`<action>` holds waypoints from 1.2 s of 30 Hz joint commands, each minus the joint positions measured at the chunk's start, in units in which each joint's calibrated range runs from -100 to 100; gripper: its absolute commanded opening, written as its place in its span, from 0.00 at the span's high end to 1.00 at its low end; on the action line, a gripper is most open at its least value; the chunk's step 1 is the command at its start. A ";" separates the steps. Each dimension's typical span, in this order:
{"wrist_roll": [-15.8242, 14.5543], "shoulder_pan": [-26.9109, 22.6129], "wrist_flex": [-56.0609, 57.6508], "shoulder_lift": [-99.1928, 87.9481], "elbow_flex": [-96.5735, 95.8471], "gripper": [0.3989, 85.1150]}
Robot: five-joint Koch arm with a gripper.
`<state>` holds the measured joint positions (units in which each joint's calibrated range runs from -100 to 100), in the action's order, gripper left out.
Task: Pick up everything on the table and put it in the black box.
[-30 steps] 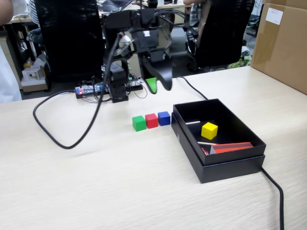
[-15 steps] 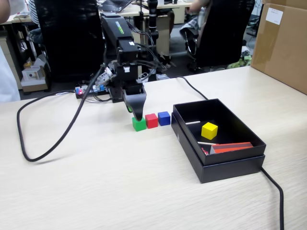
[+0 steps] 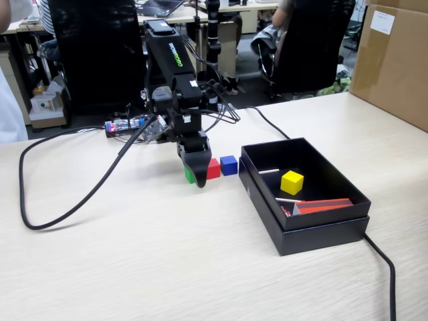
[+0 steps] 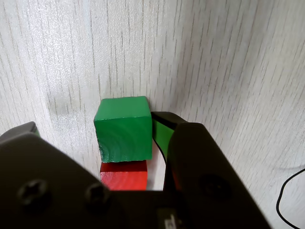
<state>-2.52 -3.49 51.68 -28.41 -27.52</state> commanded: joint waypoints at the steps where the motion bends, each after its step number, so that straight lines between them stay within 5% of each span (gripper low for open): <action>1: -0.88 -0.39 -0.06 0.13 0.41 0.51; 11: -1.76 0.29 -0.06 0.47 0.14 0.84; 23: 0.20 0.15 8.75 -13.98 20.99 0.84; 36: 0.34 -8.45 10.30 18.72 64.87 0.84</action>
<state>-2.71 -11.45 62.21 -9.51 31.90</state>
